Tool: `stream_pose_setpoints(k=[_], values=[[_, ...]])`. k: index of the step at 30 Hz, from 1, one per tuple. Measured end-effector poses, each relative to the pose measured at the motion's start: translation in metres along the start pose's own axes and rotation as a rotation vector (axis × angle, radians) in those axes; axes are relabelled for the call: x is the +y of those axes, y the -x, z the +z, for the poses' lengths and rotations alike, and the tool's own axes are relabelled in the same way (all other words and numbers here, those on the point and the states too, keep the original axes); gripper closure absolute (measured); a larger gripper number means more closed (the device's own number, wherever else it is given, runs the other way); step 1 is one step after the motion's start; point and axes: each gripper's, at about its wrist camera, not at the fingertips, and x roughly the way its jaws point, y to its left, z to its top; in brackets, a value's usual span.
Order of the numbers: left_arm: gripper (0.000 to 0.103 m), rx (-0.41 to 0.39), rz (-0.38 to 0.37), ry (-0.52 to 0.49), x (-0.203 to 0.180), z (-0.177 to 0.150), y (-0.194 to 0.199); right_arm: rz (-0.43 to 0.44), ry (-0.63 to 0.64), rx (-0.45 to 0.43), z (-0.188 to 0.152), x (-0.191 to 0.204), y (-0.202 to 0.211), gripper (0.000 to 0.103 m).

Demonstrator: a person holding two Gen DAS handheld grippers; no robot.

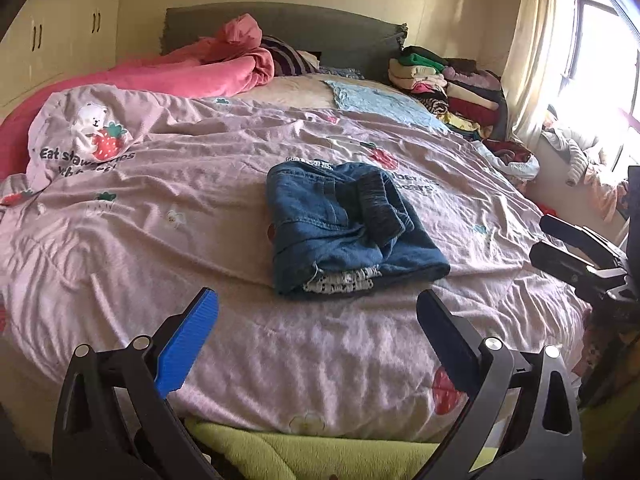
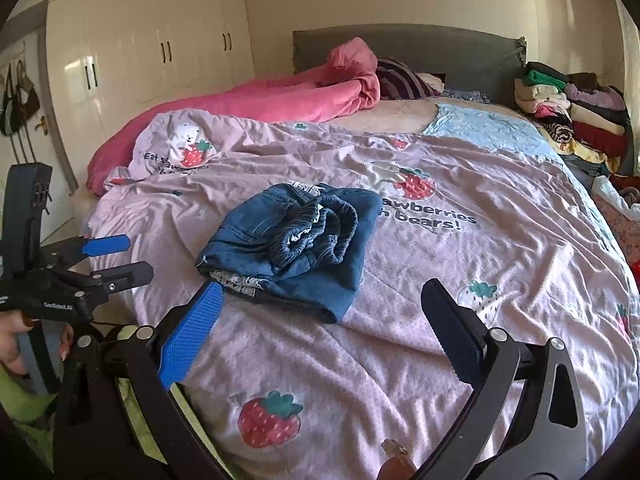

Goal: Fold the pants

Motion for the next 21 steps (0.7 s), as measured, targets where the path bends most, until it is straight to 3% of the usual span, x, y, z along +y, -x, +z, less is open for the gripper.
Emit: stream_pose_setpoints(k=[12,21], values=[[0.004,0.003,-0.004,0.004,-0.004,-0.018,0.001,-0.019,-0.021,0.027,-0.022,0.001,0.001,0.009],[0.004,0.036,0.008,0.024,0.001,-0.027,-0.013,-0.056,-0.059,0.125,-0.048,-0.005,-0.029,0.009]])
